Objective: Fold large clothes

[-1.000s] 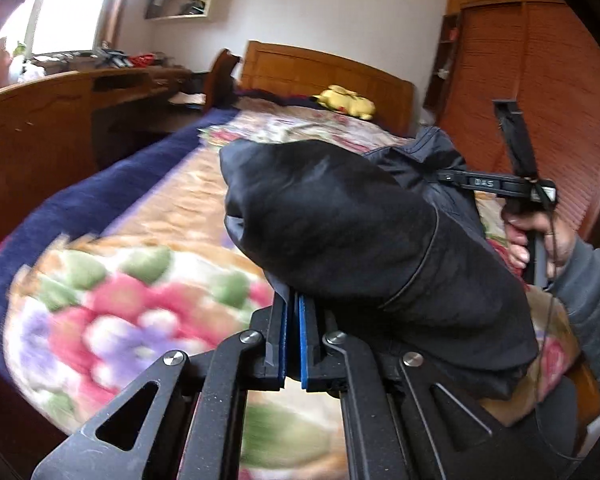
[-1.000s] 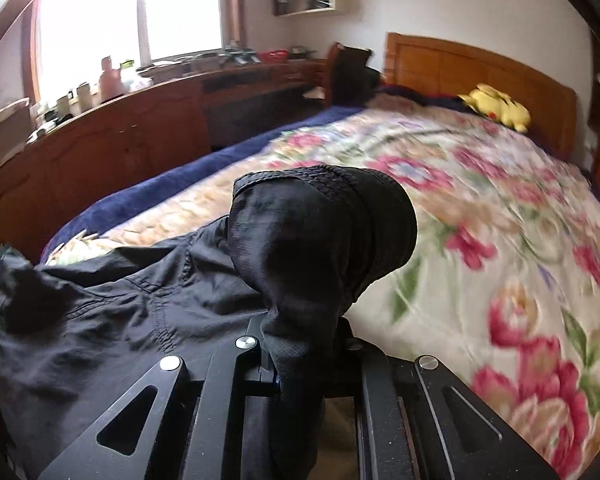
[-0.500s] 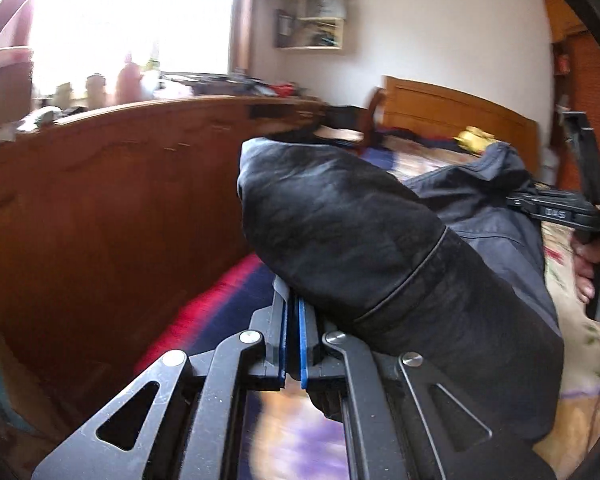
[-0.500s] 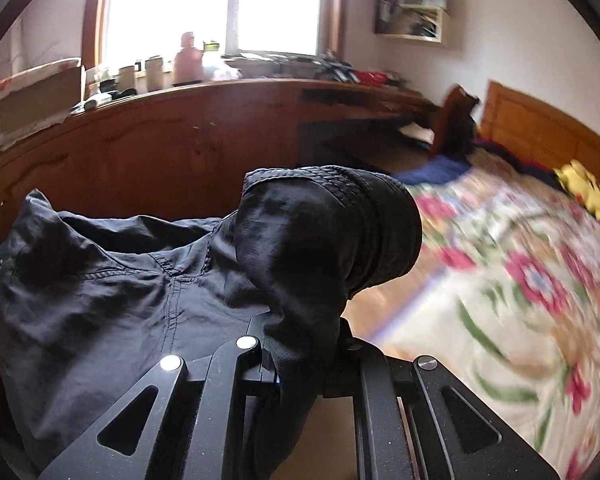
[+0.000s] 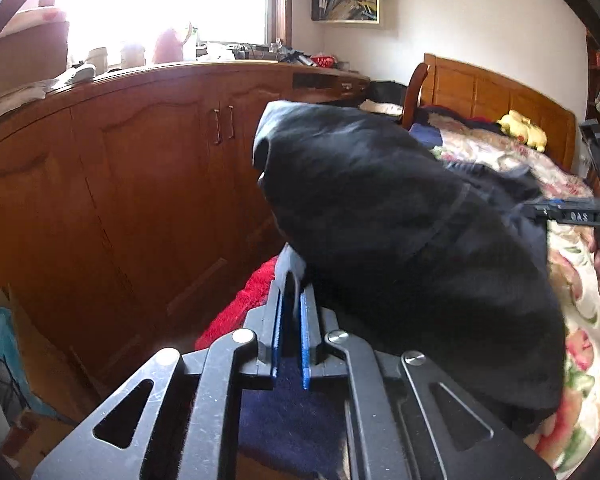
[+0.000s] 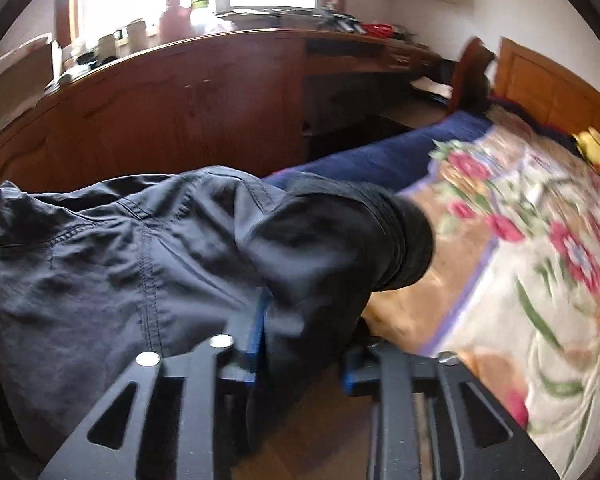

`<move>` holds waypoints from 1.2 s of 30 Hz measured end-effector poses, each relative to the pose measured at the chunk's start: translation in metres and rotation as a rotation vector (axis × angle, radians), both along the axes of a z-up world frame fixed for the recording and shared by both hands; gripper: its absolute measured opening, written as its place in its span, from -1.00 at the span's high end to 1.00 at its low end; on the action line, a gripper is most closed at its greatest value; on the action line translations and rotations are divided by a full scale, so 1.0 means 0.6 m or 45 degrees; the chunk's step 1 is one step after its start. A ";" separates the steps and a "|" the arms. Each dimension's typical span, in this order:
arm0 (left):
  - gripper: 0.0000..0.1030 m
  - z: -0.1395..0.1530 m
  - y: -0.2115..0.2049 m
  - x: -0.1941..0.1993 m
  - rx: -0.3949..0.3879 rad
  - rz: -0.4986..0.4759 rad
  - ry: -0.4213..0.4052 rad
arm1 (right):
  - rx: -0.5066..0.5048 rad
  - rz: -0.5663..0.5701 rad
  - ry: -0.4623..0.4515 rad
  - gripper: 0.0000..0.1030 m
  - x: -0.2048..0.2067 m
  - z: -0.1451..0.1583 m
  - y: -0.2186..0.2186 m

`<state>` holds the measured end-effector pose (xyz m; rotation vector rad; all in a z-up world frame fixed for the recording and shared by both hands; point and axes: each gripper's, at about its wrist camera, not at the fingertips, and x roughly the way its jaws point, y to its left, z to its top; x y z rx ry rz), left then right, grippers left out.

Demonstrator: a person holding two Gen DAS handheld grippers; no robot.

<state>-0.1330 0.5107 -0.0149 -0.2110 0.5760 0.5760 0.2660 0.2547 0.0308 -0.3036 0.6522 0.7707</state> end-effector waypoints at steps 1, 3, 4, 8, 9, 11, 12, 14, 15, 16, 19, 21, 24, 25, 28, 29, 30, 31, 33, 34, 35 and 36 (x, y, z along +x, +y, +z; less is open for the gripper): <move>0.82 0.002 -0.008 -0.009 0.006 0.004 -0.005 | 0.009 -0.007 -0.011 -0.01 -0.002 0.001 -0.020; 0.59 0.010 -0.022 -0.024 0.002 0.001 -0.037 | 0.027 -0.015 -0.035 -0.01 -0.014 0.005 -0.069; 0.56 0.016 -0.033 -0.030 0.000 -0.007 -0.056 | 0.040 -0.024 -0.045 -0.03 -0.021 0.006 -0.096; 0.12 0.048 -0.092 -0.050 0.063 -0.053 -0.090 | 0.093 -0.058 -0.057 -0.12 -0.051 0.003 -0.196; -0.02 0.055 -0.103 -0.050 0.071 -0.067 -0.093 | 0.103 -0.069 -0.063 -0.14 -0.060 0.003 -0.209; -0.48 0.073 -0.130 -0.047 0.085 -0.105 -0.107 | 0.116 -0.090 -0.074 -0.19 -0.089 0.001 -0.248; -0.61 0.081 -0.146 -0.044 0.104 -0.124 -0.119 | 0.119 -0.098 -0.078 -0.21 -0.100 0.000 -0.267; -0.67 0.096 -0.183 -0.033 0.142 -0.176 -0.125 | 0.127 -0.111 -0.095 -0.30 -0.123 0.000 -0.293; -0.72 0.103 -0.196 -0.026 0.146 -0.201 -0.127 | 0.130 -0.116 -0.105 -0.35 -0.132 -0.001 -0.313; -0.72 0.108 -0.213 -0.019 0.148 -0.227 -0.135 | 0.132 -0.122 -0.116 -0.44 -0.151 0.005 -0.320; -0.73 0.119 -0.269 0.011 0.141 -0.315 -0.159 | 0.146 -0.157 -0.144 -0.58 -0.191 0.013 -0.353; -0.73 0.124 -0.305 0.031 0.127 -0.354 -0.166 | 0.162 -0.185 -0.156 -0.62 -0.210 0.014 -0.381; -0.73 0.127 -0.357 0.060 0.119 -0.416 -0.181 | 0.187 -0.239 -0.180 -0.65 -0.257 0.017 -0.423; -0.73 0.126 -0.369 0.066 0.114 -0.435 -0.185 | 0.195 -0.257 -0.183 -0.66 -0.265 0.016 -0.435; -0.73 0.125 -0.411 0.093 0.107 -0.479 -0.181 | 0.212 -0.319 -0.202 -0.66 -0.292 0.013 -0.471; -0.73 0.123 -0.423 0.102 0.099 -0.492 -0.178 | 0.213 -0.339 -0.205 -0.66 -0.302 0.013 -0.482; -0.73 0.119 -0.435 0.110 0.089 -0.506 -0.171 | 0.216 -0.356 -0.205 -0.66 -0.306 0.010 -0.493; -0.73 0.116 -0.447 0.119 0.082 -0.518 -0.161 | 0.216 -0.372 -0.204 -0.66 -0.310 0.005 -0.503; -0.73 0.107 -0.475 0.137 0.071 -0.548 -0.139 | 0.225 -0.406 -0.206 -0.66 -0.323 0.003 -0.522; -0.73 0.103 -0.489 0.145 0.066 -0.562 -0.132 | 0.233 -0.419 -0.205 -0.66 -0.326 0.000 -0.528; -0.73 0.099 -0.503 0.154 0.061 -0.579 -0.124 | 0.237 -0.433 -0.201 -0.66 -0.322 -0.003 -0.533; -0.73 0.094 -0.516 0.162 0.058 -0.591 -0.119 | 0.238 -0.448 -0.197 -0.66 -0.321 -0.007 -0.541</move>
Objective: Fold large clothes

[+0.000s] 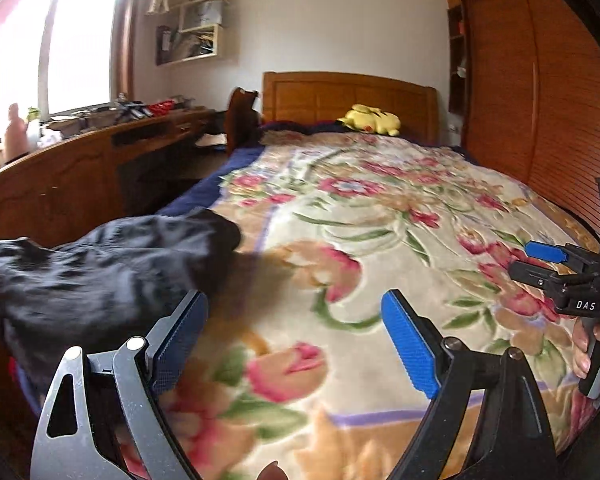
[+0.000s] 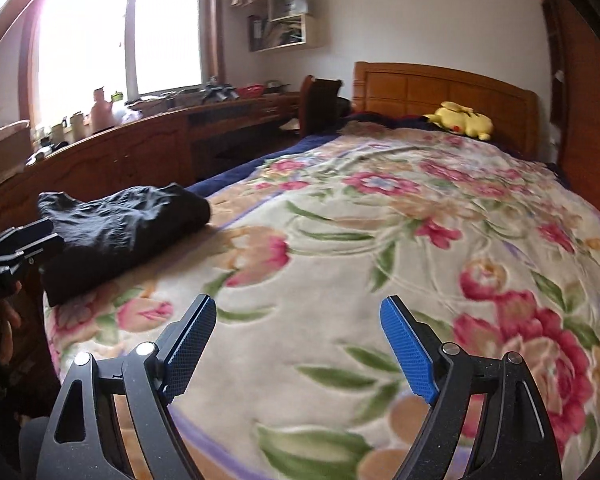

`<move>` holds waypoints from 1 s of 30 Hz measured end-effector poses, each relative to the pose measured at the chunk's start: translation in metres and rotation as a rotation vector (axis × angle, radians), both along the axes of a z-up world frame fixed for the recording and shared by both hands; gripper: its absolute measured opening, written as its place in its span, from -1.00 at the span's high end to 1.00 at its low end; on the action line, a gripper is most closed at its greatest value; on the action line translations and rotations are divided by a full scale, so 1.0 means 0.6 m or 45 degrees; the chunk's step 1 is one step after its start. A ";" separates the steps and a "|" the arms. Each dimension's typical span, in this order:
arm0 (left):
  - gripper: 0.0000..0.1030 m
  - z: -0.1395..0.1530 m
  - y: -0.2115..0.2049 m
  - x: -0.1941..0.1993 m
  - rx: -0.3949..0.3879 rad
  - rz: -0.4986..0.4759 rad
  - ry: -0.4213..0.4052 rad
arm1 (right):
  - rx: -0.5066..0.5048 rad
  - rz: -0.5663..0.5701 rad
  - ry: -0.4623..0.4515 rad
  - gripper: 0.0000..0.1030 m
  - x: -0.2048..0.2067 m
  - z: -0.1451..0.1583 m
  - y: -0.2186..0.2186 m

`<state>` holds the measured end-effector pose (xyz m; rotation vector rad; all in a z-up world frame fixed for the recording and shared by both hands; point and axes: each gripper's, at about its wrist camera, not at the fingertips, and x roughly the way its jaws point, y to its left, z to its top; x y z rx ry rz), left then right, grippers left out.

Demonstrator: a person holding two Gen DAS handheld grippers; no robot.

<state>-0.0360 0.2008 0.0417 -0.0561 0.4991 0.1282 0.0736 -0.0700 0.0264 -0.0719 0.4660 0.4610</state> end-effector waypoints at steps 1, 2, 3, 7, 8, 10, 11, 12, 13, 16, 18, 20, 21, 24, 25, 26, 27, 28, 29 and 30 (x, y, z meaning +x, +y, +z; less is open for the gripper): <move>-0.73 -0.003 -0.011 0.004 0.000 -0.008 0.003 | 0.003 -0.013 0.002 -0.66 0.000 -0.003 -0.007; -0.73 -0.007 -0.023 0.011 0.001 -0.017 0.008 | 0.005 -0.025 0.003 -0.66 0.001 -0.006 -0.013; -0.73 -0.012 -0.036 0.020 0.001 -0.030 0.014 | 0.008 -0.037 0.004 -0.66 0.000 -0.010 -0.021; -0.73 -0.029 -0.081 0.055 -0.001 -0.070 0.047 | 0.014 -0.079 0.007 -0.66 0.006 -0.021 -0.050; -0.73 -0.032 -0.093 0.065 0.000 -0.079 0.052 | 0.010 -0.088 0.005 -0.66 0.013 -0.025 -0.054; -0.73 -0.037 -0.118 0.085 0.005 -0.102 0.060 | -0.003 -0.118 -0.009 -0.66 0.017 -0.029 -0.066; -0.73 -0.039 -0.133 0.097 0.012 -0.118 0.062 | -0.012 -0.127 -0.008 -0.66 0.021 -0.031 -0.070; -0.73 -0.041 -0.146 0.107 0.020 -0.130 0.063 | -0.019 -0.140 -0.006 -0.66 0.022 -0.033 -0.077; -0.73 -0.043 -0.160 0.118 0.029 -0.142 0.063 | -0.022 -0.155 -0.003 -0.66 0.025 -0.036 -0.084; -0.73 -0.047 -0.203 0.151 0.033 -0.184 0.058 | 0.006 -0.182 0.015 -0.66 0.035 -0.037 -0.102; -0.73 -0.046 -0.226 0.169 0.026 -0.217 0.052 | 0.031 -0.195 0.017 -0.66 0.037 -0.033 -0.113; -0.73 -0.044 -0.249 0.187 0.021 -0.245 0.043 | 0.038 -0.217 0.004 -0.66 0.036 -0.030 -0.126; -0.73 -0.042 -0.259 0.194 0.021 -0.256 0.037 | 0.037 -0.232 -0.005 -0.66 0.035 -0.027 -0.131; -0.73 -0.037 -0.282 0.209 0.011 -0.273 0.016 | 0.035 -0.272 -0.018 -0.66 0.036 -0.028 -0.143; -0.73 -0.035 -0.287 0.213 0.004 -0.278 0.010 | 0.035 -0.285 -0.021 -0.66 0.036 -0.030 -0.148; -0.73 -0.034 -0.292 0.216 -0.003 -0.283 0.005 | 0.037 -0.300 -0.029 -0.66 0.034 -0.031 -0.152; -0.73 -0.033 -0.297 0.219 -0.006 -0.285 0.000 | 0.044 -0.318 -0.044 -0.66 0.031 -0.032 -0.157; -0.73 -0.032 -0.301 0.220 -0.007 -0.286 -0.002 | 0.048 -0.332 -0.058 -0.66 0.027 -0.032 -0.162; -0.73 -0.033 -0.305 0.221 -0.006 -0.286 -0.005 | 0.050 -0.343 -0.069 -0.66 0.021 -0.033 -0.167; -0.73 -0.033 -0.309 0.222 -0.005 -0.288 -0.007 | 0.055 -0.354 -0.081 -0.66 0.016 -0.033 -0.171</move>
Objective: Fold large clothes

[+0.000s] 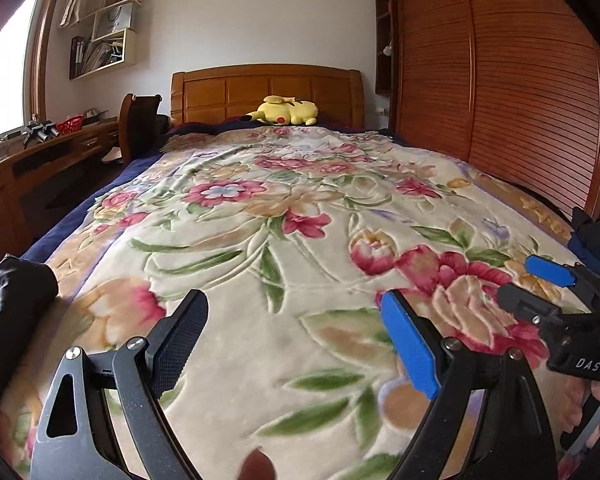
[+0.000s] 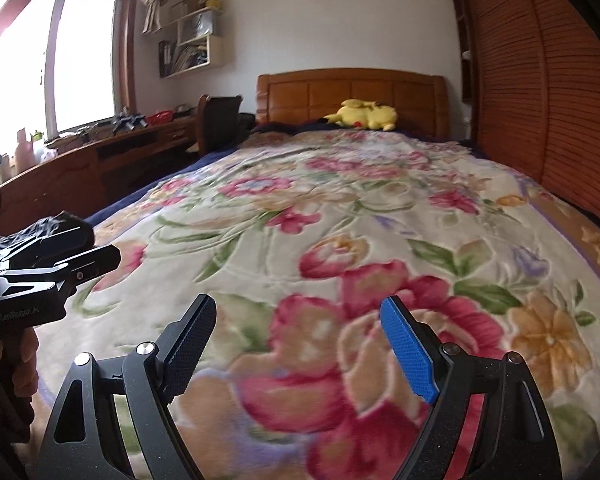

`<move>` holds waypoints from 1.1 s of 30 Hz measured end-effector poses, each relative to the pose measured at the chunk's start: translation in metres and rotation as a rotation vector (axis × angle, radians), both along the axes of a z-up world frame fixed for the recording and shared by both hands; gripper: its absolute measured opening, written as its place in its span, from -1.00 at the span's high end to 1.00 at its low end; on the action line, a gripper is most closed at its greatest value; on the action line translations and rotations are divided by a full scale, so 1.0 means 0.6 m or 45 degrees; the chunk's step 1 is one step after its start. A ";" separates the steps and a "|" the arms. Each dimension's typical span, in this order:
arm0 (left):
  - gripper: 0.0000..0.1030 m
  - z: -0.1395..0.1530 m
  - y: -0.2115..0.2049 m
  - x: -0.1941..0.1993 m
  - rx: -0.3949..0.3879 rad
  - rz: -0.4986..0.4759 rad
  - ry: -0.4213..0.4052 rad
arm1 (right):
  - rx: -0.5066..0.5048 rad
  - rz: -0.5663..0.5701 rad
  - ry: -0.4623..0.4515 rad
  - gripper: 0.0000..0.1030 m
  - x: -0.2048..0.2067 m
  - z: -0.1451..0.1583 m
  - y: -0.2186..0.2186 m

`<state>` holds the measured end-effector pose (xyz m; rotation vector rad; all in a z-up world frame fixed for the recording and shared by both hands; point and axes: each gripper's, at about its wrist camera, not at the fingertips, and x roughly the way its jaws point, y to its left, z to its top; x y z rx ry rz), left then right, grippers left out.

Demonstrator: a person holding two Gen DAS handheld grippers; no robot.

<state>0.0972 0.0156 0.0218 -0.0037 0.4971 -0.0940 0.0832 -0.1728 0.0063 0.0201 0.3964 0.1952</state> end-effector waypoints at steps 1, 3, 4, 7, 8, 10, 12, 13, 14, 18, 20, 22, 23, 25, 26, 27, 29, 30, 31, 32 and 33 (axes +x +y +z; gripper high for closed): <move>-0.73 0.000 -0.002 -0.001 0.000 -0.003 -0.004 | 0.004 -0.010 -0.015 -0.66 -0.006 0.000 -0.005; -0.73 0.000 -0.006 -0.009 0.003 -0.008 -0.017 | 0.006 -0.033 -0.040 -0.66 -0.022 0.000 -0.011; -0.73 0.000 -0.007 -0.013 0.009 -0.003 -0.022 | 0.007 -0.044 -0.053 -0.66 -0.031 -0.001 -0.013; -0.73 0.001 -0.008 -0.030 0.022 0.010 -0.033 | 0.009 -0.083 -0.085 -0.66 -0.051 0.000 -0.019; -0.73 0.001 -0.008 -0.034 0.019 0.012 -0.037 | 0.013 -0.094 -0.094 -0.66 -0.058 0.002 -0.020; -0.73 0.002 -0.007 -0.045 0.010 0.009 -0.052 | 0.022 -0.114 -0.116 -0.66 -0.070 0.003 -0.021; -0.73 0.002 -0.010 -0.051 0.029 0.008 -0.066 | 0.029 -0.127 -0.139 -0.66 -0.078 0.006 -0.021; -0.73 0.002 -0.011 -0.053 0.050 0.016 -0.074 | 0.032 -0.129 -0.146 -0.66 -0.080 0.004 -0.020; -0.73 0.001 -0.013 -0.055 0.065 0.022 -0.081 | 0.033 -0.132 -0.149 -0.66 -0.081 0.004 -0.018; -0.73 0.000 -0.013 -0.060 0.067 0.017 -0.092 | 0.033 -0.124 -0.150 -0.66 -0.085 0.001 -0.009; -0.73 -0.001 -0.012 -0.062 0.058 0.015 -0.090 | 0.031 -0.119 -0.148 -0.66 -0.085 -0.001 -0.008; -0.73 -0.001 -0.010 -0.063 0.056 0.018 -0.091 | 0.033 -0.118 -0.145 -0.66 -0.083 -0.001 -0.008; -0.73 -0.001 -0.010 -0.064 0.055 0.019 -0.092 | 0.034 -0.119 -0.145 -0.66 -0.083 -0.001 -0.009; -0.73 -0.001 -0.009 -0.063 0.050 0.021 -0.093 | 0.032 -0.113 -0.141 -0.66 -0.084 -0.001 -0.010; -0.73 -0.001 -0.009 -0.063 0.050 0.022 -0.093 | 0.031 -0.114 -0.141 -0.66 -0.082 0.000 -0.011; -0.73 -0.001 -0.009 -0.063 0.051 0.023 -0.094 | 0.030 -0.114 -0.140 -0.66 -0.080 0.001 -0.011; -0.73 -0.001 -0.008 -0.063 0.048 0.025 -0.092 | 0.029 -0.115 -0.140 -0.66 -0.079 0.002 -0.012; -0.73 -0.001 -0.007 -0.063 0.044 0.030 -0.092 | 0.030 -0.113 -0.139 -0.66 -0.079 0.002 -0.012; -0.73 -0.001 -0.006 -0.064 0.041 0.031 -0.091 | 0.030 -0.113 -0.139 -0.66 -0.079 0.001 -0.012; -0.73 0.000 -0.005 -0.064 0.037 0.033 -0.091 | 0.031 -0.114 -0.140 -0.66 -0.079 0.001 -0.012; -0.73 0.000 -0.004 -0.064 0.035 0.035 -0.091 | 0.031 -0.114 -0.141 -0.66 -0.080 0.002 -0.013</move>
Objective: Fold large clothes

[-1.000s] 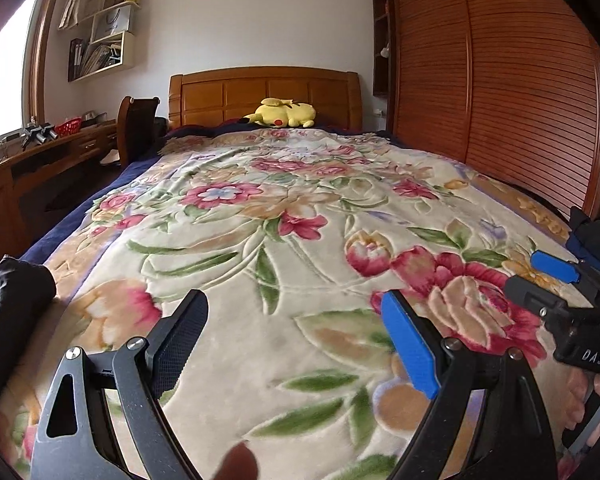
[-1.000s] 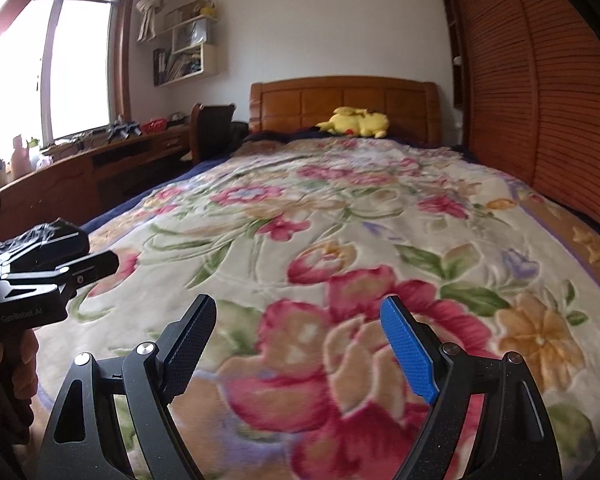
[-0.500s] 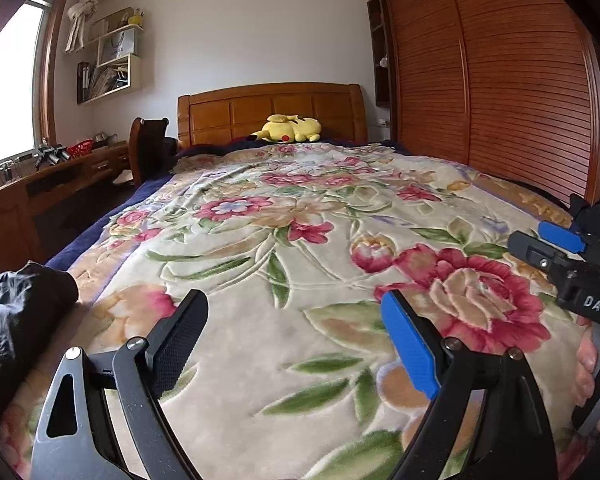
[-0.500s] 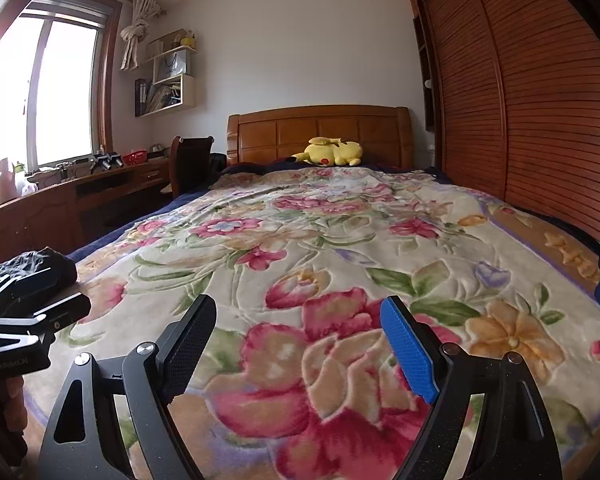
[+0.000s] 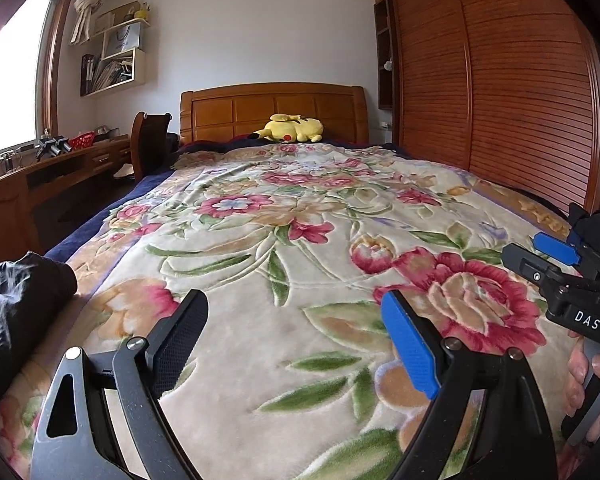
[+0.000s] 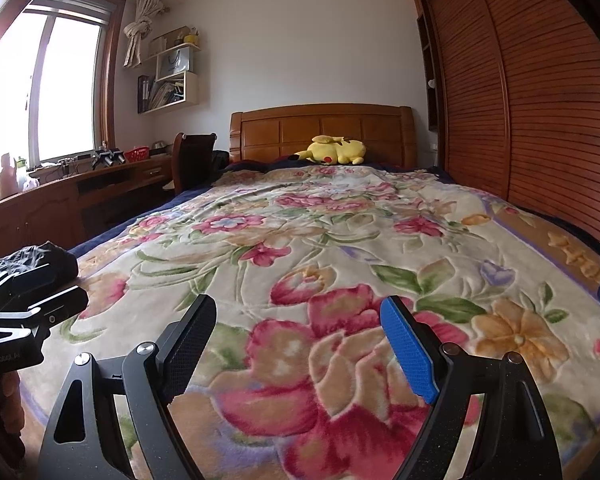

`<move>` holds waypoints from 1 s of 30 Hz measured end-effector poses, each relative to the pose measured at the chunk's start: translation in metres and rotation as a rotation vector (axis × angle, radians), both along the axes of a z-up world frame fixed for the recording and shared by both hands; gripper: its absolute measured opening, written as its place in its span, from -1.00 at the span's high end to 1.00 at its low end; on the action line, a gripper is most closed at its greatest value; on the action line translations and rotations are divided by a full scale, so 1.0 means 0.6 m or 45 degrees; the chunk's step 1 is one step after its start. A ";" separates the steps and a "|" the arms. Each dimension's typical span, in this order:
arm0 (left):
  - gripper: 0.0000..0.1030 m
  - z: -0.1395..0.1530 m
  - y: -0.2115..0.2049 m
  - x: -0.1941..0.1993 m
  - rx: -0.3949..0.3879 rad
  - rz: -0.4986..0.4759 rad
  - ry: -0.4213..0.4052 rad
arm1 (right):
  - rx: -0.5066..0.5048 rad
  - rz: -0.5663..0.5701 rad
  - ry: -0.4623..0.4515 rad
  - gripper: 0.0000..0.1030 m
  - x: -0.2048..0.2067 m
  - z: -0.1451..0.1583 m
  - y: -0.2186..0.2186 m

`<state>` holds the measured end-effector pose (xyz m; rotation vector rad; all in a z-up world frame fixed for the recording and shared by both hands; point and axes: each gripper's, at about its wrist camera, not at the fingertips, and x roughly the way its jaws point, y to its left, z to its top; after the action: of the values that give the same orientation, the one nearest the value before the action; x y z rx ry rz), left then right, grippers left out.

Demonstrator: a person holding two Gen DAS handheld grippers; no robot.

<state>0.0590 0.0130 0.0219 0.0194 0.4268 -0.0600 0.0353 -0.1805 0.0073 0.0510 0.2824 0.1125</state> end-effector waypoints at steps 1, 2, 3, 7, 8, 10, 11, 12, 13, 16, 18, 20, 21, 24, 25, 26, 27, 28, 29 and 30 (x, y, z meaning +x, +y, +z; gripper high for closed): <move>-0.73 0.000 0.001 0.000 -0.002 0.002 0.000 | -0.001 0.003 0.000 -0.66 0.000 0.000 0.000; -0.73 0.000 0.001 0.000 -0.002 0.002 -0.001 | -0.003 0.003 0.001 -0.66 0.000 -0.001 0.000; -0.73 0.000 0.001 0.000 -0.002 0.003 -0.001 | -0.003 0.001 0.001 -0.66 0.000 0.000 0.001; -0.73 0.001 0.003 -0.001 -0.004 0.002 -0.003 | -0.009 0.000 -0.001 -0.66 0.005 0.000 0.001; -0.73 0.000 0.003 -0.001 -0.002 0.004 -0.003 | -0.011 0.000 -0.003 -0.66 0.005 0.001 0.000; -0.73 0.001 0.004 0.000 -0.003 0.003 -0.002 | -0.016 0.007 -0.007 -0.66 0.003 0.001 -0.003; -0.73 0.001 0.004 -0.001 -0.003 0.003 -0.002 | -0.017 0.006 -0.010 -0.66 0.003 0.001 -0.004; -0.73 0.001 0.004 -0.001 -0.004 0.003 -0.002 | -0.018 0.011 -0.011 -0.66 0.003 0.001 -0.005; -0.73 0.000 0.003 -0.001 -0.004 0.002 -0.001 | -0.018 0.012 -0.013 -0.66 0.004 0.001 -0.006; -0.73 0.001 0.004 -0.002 -0.004 0.002 -0.002 | -0.018 0.019 -0.013 -0.66 0.004 0.000 -0.009; -0.73 0.000 0.003 -0.001 -0.004 0.004 -0.004 | -0.019 0.023 -0.013 -0.66 0.003 -0.001 -0.009; -0.73 0.001 0.004 -0.001 -0.004 0.004 -0.004 | -0.019 0.021 -0.014 -0.66 0.003 -0.001 -0.008; -0.73 0.001 0.004 -0.001 -0.004 0.006 -0.005 | -0.019 0.021 -0.014 -0.66 0.003 -0.001 -0.008; -0.73 0.002 0.005 -0.001 -0.005 0.007 -0.005 | -0.019 0.023 -0.014 -0.66 0.004 -0.001 -0.010; -0.73 0.002 0.005 -0.001 -0.005 0.008 -0.005 | -0.019 0.024 -0.014 -0.66 0.004 -0.001 -0.010; -0.73 0.002 0.005 -0.002 -0.004 0.007 -0.006 | -0.019 0.024 -0.014 -0.66 0.005 -0.001 -0.010; -0.73 0.002 0.005 -0.002 -0.004 0.007 -0.006 | -0.020 0.024 -0.013 -0.66 0.005 -0.001 -0.010; -0.73 0.003 0.006 -0.002 -0.005 0.007 -0.007 | -0.020 0.024 -0.014 -0.66 0.004 -0.001 -0.009; -0.73 0.002 0.005 -0.002 -0.006 0.008 -0.007 | -0.020 0.023 -0.014 -0.66 0.004 -0.001 -0.009; -0.73 0.003 0.005 -0.002 -0.007 0.009 -0.007 | -0.020 0.023 -0.014 -0.66 0.004 -0.001 -0.009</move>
<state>0.0578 0.0162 0.0236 0.0130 0.4210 -0.0544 0.0379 -0.1859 0.0066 0.0319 0.2731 0.1288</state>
